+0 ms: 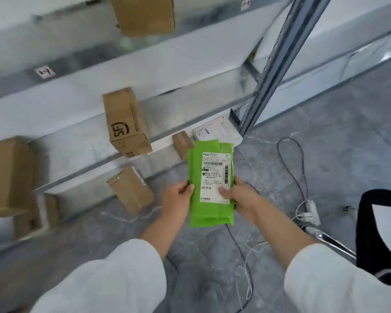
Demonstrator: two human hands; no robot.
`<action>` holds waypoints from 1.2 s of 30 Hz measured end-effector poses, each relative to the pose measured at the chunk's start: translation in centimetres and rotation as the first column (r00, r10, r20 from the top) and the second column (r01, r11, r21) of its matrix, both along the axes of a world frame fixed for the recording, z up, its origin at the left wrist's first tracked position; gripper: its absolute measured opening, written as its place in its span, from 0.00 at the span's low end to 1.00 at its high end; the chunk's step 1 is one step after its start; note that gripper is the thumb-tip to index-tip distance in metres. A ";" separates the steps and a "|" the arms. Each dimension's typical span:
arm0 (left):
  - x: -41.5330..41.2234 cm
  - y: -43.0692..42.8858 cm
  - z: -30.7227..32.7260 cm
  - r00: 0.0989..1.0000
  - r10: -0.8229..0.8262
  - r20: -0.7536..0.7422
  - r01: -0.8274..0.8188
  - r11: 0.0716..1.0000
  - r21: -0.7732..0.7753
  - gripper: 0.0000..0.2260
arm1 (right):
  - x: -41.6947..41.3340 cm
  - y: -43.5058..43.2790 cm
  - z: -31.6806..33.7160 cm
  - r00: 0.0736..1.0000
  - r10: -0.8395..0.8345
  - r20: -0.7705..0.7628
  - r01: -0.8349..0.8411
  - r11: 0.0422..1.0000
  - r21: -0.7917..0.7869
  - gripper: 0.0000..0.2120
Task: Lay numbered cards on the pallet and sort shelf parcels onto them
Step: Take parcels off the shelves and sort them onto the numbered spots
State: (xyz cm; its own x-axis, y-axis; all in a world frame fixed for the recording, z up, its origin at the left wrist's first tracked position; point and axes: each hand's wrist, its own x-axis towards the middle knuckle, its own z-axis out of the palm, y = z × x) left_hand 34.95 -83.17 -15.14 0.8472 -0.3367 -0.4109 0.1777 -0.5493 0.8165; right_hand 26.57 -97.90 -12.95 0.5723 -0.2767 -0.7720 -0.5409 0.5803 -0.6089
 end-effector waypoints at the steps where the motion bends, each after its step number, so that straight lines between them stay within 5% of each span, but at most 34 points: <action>1: -1.1 0.1 2.0 1.000 0.005 -0.010 -0.006 1.000 -0.030 0.10 | -1.1 0.0 1.9 1.000 -0.013 0.022 0.012 1.000 0.001 0.22; 8: -5.8 2.4 15.8 0.992 0.097 -0.084 -0.117 0.951 -0.285 0.14 | -6.0 2.1 14.2 0.956 -0.094 0.280 0.095 0.995 0.008 0.17; 23: -10.0 22.0 30.7 0.907 0.409 -0.104 -0.395 0.736 -0.550 0.17 | -4.8 19.6 29.9 0.885 0.285 0.367 -0.199 0.947 -0.253 0.12; 29: -12.3 38.3 32.7 0.714 0.694 -0.097 -0.580 0.507 -0.637 0.17 | -0.7 34.8 33.5 0.702 0.602 0.380 -0.529 0.798 -0.289 0.15; 36: -18.6 57.8 33.0 0.445 0.889 -0.104 -0.726 0.290 -0.624 0.16 | -1.0 56.8 34.2 0.357 0.843 0.402 -0.735 0.519 -0.436 0.20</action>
State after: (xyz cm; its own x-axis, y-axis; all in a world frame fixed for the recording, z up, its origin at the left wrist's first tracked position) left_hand 16.30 -25.35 17.84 0.8370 0.5108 -0.1962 0.0494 0.2866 0.9568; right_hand 25.56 -41.14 21.29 0.8525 0.4470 -0.2710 -0.2690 -0.0693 -0.9606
